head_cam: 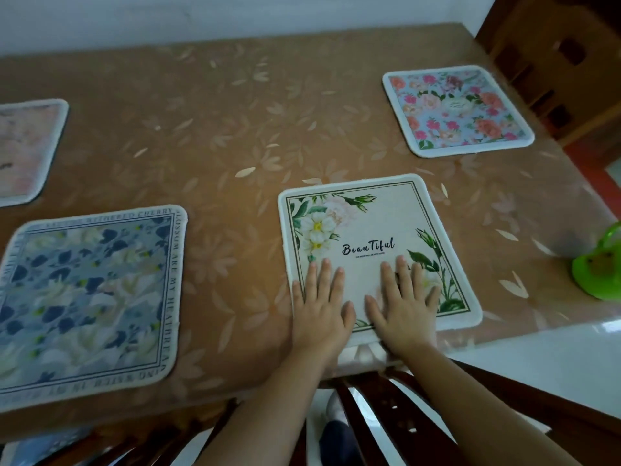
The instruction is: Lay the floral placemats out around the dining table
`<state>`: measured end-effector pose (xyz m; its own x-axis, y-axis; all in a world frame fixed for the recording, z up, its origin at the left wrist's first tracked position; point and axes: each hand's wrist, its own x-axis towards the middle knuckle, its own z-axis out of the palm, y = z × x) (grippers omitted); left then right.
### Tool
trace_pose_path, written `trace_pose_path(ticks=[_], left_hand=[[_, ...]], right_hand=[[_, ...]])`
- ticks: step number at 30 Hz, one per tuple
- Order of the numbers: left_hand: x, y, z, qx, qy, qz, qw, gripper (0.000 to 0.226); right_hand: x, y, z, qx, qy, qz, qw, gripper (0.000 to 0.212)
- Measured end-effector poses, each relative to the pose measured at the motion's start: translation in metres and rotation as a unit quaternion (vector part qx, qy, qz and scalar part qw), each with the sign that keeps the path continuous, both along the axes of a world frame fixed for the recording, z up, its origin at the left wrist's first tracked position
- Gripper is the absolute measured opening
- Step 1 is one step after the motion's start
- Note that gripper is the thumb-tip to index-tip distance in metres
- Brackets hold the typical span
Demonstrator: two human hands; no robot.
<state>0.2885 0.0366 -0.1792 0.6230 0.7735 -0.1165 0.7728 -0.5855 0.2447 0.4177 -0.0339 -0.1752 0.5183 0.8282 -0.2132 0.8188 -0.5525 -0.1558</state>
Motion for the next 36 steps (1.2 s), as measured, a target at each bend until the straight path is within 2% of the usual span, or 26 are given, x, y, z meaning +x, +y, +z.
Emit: trace_pose_path(ticks=[4,12,21,26,36], left_hand=[[-0.028,0.0,0.013,0.007,0.001,-0.036,0.999,0.057],[-0.119,0.044,0.064,0.079,-0.017,0.012,0.997,0.053],[-0.183,0.038,0.157,0.175,-0.134,0.059,0.974,0.043],[-0.216,0.022,0.171,0.146,-0.162,0.081,0.973,0.045],[-0.252,-0.043,0.187,0.158,-0.183,0.101,0.965,0.043]], right_hand=[[-0.021,0.001,0.015,-0.006,0.015,0.004,1.0,0.068],[-0.085,0.039,0.073,0.065,0.014,0.032,0.997,0.058],[-0.171,0.054,0.158,0.153,-0.005,0.085,0.985,0.055],[-0.205,0.039,0.185,0.206,-0.033,0.088,0.974,0.053],[-0.248,-0.023,0.193,0.209,-0.039,0.107,0.971,0.059]])
